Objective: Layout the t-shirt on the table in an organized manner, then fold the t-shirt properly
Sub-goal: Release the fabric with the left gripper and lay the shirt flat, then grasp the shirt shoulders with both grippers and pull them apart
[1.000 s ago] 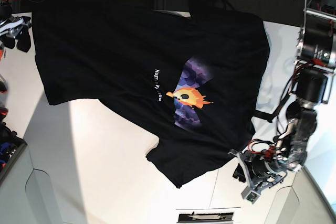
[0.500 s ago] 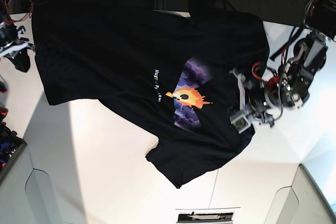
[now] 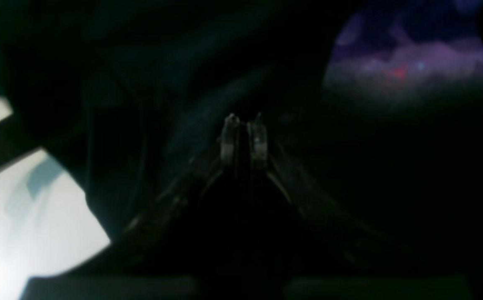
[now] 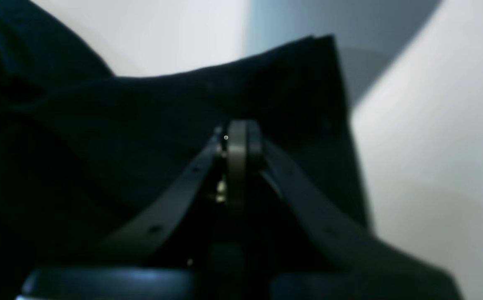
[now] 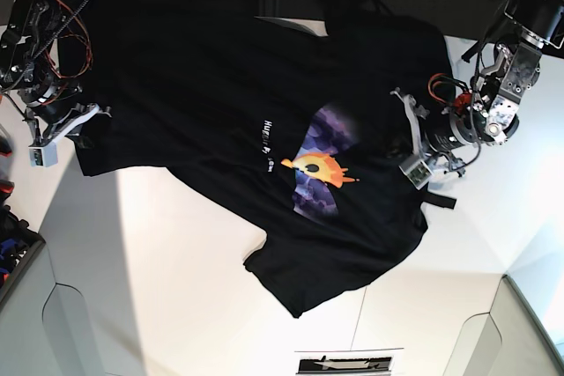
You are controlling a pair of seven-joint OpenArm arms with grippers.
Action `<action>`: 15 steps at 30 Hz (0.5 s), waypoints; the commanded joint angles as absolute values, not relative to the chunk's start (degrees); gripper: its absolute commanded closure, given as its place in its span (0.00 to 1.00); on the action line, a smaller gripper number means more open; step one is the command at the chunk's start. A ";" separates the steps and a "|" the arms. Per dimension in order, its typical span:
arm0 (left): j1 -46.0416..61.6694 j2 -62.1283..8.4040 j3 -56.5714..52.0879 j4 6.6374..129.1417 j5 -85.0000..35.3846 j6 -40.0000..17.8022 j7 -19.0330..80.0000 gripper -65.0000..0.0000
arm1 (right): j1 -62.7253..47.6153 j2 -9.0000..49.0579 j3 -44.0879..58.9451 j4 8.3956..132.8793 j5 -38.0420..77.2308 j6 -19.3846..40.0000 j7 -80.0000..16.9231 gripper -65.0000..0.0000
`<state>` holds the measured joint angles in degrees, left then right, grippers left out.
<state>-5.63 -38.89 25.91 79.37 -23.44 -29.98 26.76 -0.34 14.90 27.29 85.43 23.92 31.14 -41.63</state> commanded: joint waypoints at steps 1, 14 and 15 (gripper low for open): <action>-6.48 -39.99 25.80 75.77 -19.62 -28.38 31.75 0.94 | 0.12 16.60 27.62 85.76 24.43 31.22 -40.64 1.00; -26.81 -34.17 25.80 51.42 -14.72 -31.35 25.04 0.94 | -2.13 18.37 27.57 85.34 37.85 31.33 -48.21 1.00; -28.18 -33.45 25.80 50.68 -14.20 -31.33 24.36 0.94 | -2.48 17.93 27.51 85.38 38.98 31.35 -48.86 1.00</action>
